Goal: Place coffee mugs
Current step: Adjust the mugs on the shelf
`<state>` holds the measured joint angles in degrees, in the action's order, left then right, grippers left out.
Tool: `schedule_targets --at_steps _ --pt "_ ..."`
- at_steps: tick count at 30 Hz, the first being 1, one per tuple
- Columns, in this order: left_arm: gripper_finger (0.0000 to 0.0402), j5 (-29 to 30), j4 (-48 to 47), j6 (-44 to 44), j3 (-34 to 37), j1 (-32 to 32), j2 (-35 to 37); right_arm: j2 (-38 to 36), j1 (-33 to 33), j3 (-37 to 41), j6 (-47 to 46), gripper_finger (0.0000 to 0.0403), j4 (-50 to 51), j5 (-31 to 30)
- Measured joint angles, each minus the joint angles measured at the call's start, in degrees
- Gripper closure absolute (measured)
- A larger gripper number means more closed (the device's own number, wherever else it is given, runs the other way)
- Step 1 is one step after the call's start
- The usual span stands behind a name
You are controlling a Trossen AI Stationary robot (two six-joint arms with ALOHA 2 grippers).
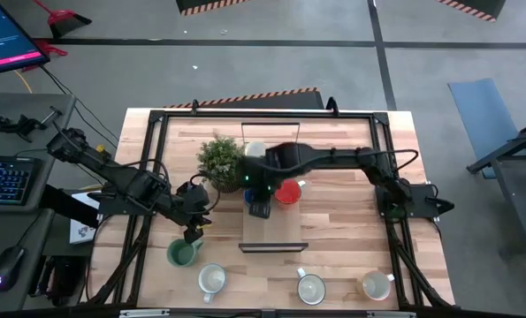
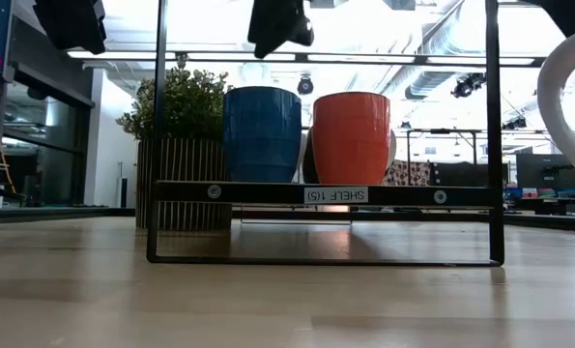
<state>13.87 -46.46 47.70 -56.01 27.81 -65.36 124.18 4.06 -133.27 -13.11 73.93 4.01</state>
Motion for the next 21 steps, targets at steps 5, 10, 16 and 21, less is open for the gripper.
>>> schedule_targets --at_steps 5,10,16,21 --pt "0.0268 -0.01 0.01 0.0 0.01 0.0 0.0 0.0 3.9 0.0 -1.99 0.0319 -0.76 -2.93" --pt "0.0268 0.0 0.0 0.04 0.02 0.0 0.0 -0.09 6.09 1.12 -2.52 0.0329 -3.53 -3.99" --pt "0.0268 -0.02 -0.09 0.17 0.01 -0.02 0.0 0.01 7.35 7.93 -5.05 0.033 -6.47 -2.5" --pt "0.0268 -0.03 -0.07 0.17 0.02 -0.02 0.0 0.0 7.74 11.74 -6.11 0.033 -8.68 -0.95"
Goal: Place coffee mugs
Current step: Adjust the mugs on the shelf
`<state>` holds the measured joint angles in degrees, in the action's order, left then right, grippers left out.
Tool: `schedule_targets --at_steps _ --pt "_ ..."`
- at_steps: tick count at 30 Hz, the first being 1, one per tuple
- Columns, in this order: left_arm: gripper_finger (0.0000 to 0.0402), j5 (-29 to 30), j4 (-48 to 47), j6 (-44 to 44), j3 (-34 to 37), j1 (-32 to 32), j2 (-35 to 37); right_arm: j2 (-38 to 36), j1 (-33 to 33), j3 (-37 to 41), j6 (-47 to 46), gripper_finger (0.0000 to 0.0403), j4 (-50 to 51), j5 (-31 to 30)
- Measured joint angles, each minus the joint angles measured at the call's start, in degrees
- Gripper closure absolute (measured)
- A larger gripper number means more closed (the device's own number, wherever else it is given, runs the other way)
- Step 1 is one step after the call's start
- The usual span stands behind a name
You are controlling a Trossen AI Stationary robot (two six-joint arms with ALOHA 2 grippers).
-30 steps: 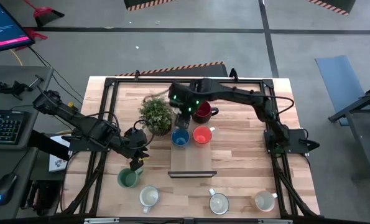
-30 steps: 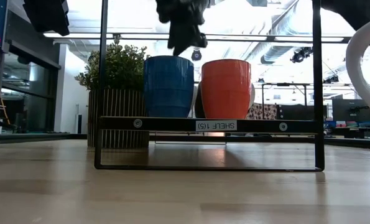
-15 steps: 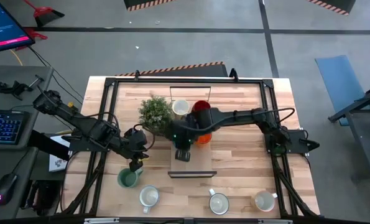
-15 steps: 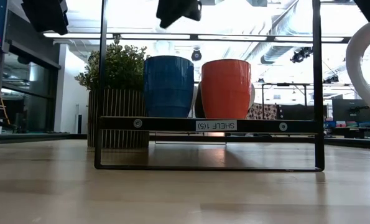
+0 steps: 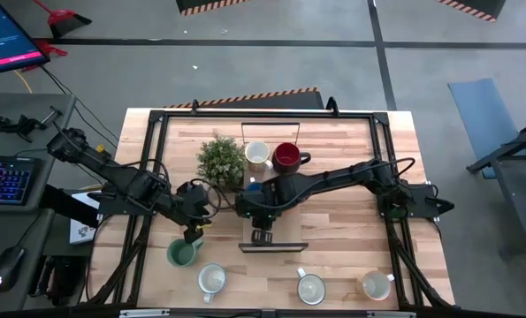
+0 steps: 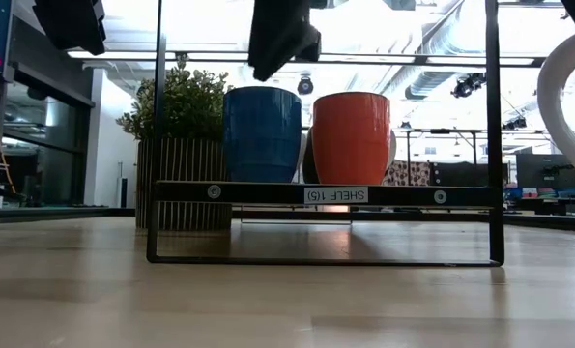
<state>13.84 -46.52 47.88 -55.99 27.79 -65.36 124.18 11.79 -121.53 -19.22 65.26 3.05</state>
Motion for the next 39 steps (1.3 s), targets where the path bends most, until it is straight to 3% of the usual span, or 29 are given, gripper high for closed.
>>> schedule_targets --at_steps 29,39 --pt "0.0268 0.01 0.09 -0.02 -0.01 -0.02 0.0 0.04 -4.71 2.21 2.82 0.033 -0.53 -2.86" --pt "0.0268 0.01 0.07 -0.04 0.0 -0.02 0.0 0.04 -5.96 2.21 3.27 0.033 -0.39 -1.37"
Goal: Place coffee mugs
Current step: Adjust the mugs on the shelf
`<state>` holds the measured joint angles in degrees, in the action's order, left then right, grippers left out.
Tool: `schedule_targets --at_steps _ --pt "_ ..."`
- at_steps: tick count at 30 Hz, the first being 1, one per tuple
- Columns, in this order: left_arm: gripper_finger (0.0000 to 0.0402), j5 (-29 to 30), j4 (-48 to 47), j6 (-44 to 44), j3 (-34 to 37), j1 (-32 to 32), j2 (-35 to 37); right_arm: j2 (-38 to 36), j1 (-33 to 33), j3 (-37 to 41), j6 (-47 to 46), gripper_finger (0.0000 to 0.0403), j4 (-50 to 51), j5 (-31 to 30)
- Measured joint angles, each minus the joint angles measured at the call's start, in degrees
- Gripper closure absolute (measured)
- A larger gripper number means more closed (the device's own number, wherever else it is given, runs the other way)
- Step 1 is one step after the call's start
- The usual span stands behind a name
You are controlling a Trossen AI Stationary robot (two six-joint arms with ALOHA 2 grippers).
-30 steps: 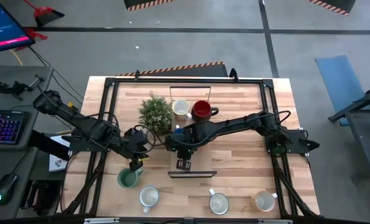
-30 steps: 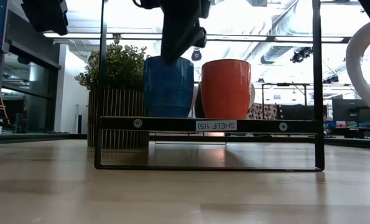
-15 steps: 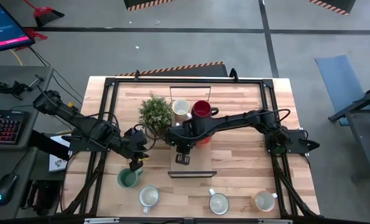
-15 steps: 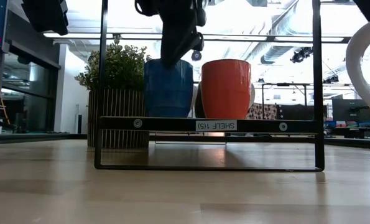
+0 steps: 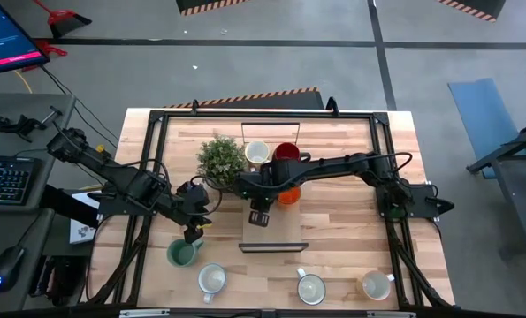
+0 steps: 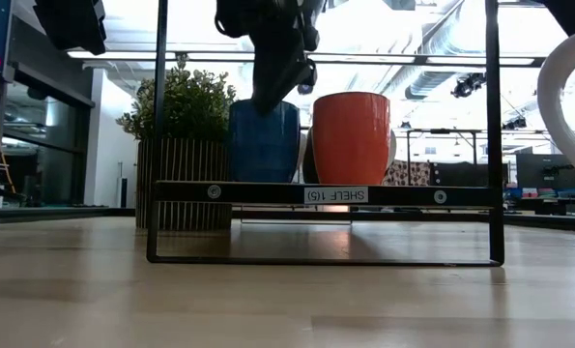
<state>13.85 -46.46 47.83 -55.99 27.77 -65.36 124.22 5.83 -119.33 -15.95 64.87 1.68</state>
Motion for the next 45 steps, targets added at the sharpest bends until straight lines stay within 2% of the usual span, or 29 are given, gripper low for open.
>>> schedule_targets --at_steps 4,12,17,24,45 --pt "0.0268 0.0 0.02 -0.13 -0.02 0.0 0.0 0.02 0.29 -1.21 -0.51 0.033 1.23 4.99" --pt "0.0268 0.0 -0.02 -0.11 -0.01 0.04 0.0 0.02 3.39 -5.46 -0.98 0.033 14.28 5.22" --pt "0.0268 0.0 -0.04 -0.09 0.0 0.04 0.0 0.02 6.04 -5.46 -1.59 0.033 17.8 3.61" --pt "0.0268 0.0 -0.04 0.02 0.0 0.02 0.0 0.02 7.42 -5.46 -1.85 0.033 23.86 -1.8" --pt "0.0268 0.01 0.0 1.1 0.0 0.0 0.01 0.02 5.37 -5.46 1.92 0.033 24.06 -2.79"
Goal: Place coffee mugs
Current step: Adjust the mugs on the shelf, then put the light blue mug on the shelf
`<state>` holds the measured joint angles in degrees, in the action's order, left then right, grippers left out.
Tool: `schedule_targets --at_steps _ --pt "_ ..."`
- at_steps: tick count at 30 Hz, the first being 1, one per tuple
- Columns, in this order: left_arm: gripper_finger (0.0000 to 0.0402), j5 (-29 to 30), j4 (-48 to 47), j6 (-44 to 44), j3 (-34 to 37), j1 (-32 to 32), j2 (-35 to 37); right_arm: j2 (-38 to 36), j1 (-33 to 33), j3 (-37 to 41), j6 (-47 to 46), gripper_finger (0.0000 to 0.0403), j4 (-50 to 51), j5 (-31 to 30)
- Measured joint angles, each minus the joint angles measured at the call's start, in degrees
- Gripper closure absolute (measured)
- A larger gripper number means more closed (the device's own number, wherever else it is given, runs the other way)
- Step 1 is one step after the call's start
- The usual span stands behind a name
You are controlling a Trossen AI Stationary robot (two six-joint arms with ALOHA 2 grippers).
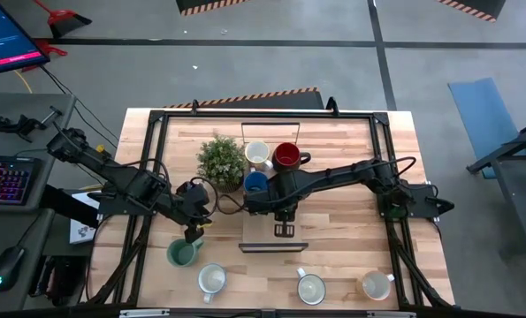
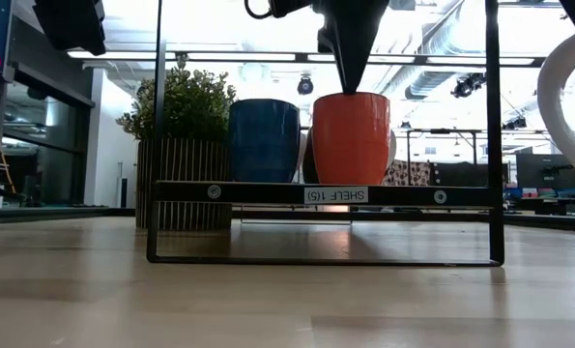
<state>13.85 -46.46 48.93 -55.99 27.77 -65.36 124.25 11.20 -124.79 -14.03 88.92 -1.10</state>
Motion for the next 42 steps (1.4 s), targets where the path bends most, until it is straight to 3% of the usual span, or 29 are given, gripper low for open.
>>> schedule_targets --at_steps 26,33,38,42 --pt "0.0268 0.01 0.09 0.39 -0.02 0.0 0.01 0.0 -4.63 0.02 3.11 0.033 1.02 -2.15" --pt "0.0268 0.01 0.02 0.34 -0.01 0.0 0.01 -0.07 -4.44 -1.14 4.05 0.033 -2.54 6.53" --pt "0.0268 0.03 0.06 0.34 -0.02 0.0 0.01 -0.83 -4.3 -10.07 5.1 0.033 1.57 6.9" --pt "0.0268 0.04 -0.03 0.36 -0.02 0.0 0.03 -8.52 -3.68 -5.29 3.57 0.033 0.88 3.58"
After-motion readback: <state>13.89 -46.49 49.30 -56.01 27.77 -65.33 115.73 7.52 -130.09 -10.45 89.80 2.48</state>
